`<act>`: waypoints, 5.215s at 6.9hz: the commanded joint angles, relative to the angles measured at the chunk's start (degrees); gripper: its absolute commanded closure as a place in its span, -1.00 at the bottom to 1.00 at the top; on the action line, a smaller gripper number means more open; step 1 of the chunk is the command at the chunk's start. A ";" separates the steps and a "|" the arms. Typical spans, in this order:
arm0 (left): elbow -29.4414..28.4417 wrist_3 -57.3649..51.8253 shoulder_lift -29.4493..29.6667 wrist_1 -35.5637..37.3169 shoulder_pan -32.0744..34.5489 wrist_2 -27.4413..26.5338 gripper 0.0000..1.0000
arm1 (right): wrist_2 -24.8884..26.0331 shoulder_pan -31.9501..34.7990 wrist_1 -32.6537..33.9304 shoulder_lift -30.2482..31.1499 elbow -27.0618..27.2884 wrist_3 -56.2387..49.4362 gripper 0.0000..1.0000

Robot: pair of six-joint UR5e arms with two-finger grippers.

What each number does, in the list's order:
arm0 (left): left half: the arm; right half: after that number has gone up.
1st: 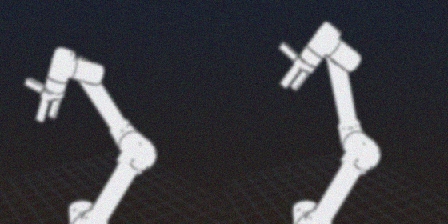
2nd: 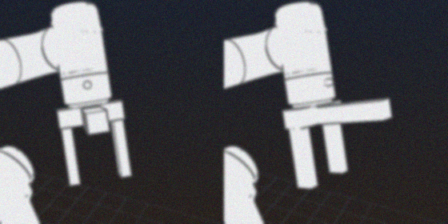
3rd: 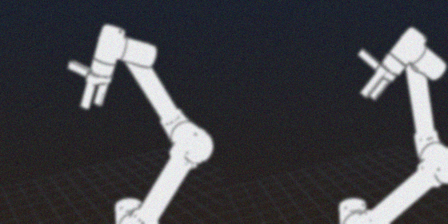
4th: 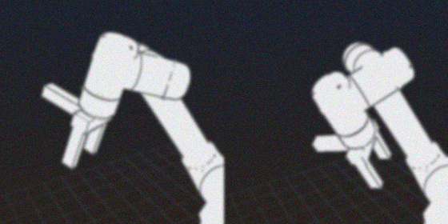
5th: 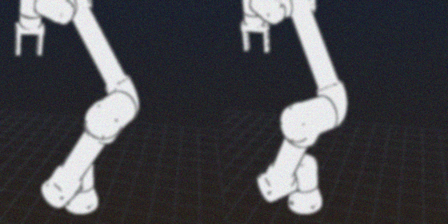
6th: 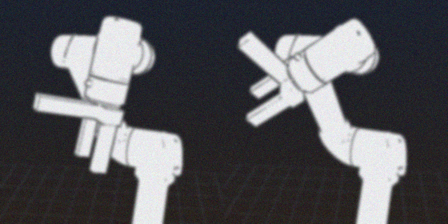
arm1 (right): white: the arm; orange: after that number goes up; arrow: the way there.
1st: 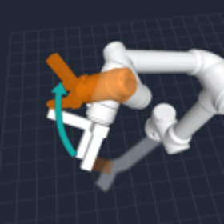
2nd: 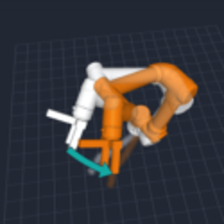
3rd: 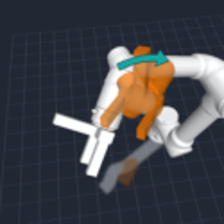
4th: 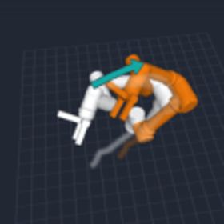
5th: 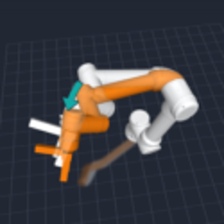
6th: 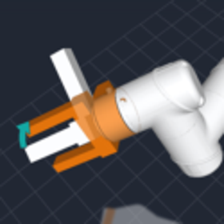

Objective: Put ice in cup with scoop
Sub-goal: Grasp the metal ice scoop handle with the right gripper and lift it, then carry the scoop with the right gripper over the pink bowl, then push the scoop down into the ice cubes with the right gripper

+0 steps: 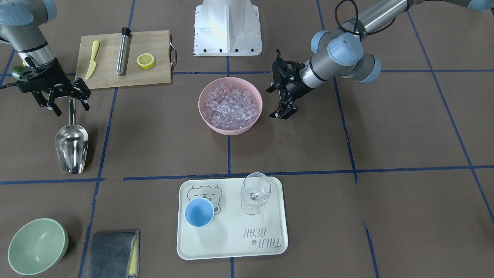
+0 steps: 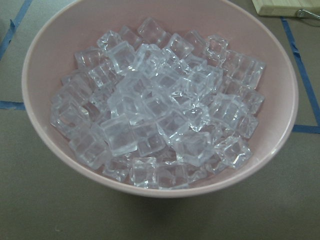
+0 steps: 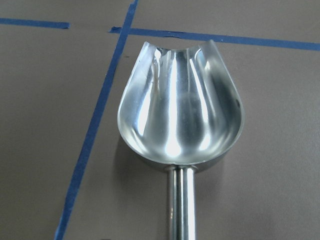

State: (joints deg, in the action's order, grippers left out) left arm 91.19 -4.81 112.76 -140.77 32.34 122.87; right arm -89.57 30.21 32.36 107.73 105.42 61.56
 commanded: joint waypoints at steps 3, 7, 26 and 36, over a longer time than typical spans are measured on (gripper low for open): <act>0.13 -0.03 0.00 -0.03 0.18 0.35 -1.00 | 1.06 -0.24 0.07 0.55 -0.12 -0.47 0.50; 0.92 -0.11 -0.26 -0.11 0.53 0.61 -1.00 | 1.15 0.20 0.33 2.56 5.29 -8.23 1.00; 0.48 -0.11 -0.97 -0.47 1.58 0.09 -1.00 | -8.78 -4.28 115.30 -72.12 6.41 -61.10 1.00; 2.59 -0.03 -0.97 -0.47 2.11 0.35 -1.00 | -13.23 -6.22 100.83 -64.95 1.99 -62.70 1.00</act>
State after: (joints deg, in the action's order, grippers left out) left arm 93.18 -4.84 111.80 -141.31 34.21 123.06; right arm -99.79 23.01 137.06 40.31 107.31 -1.11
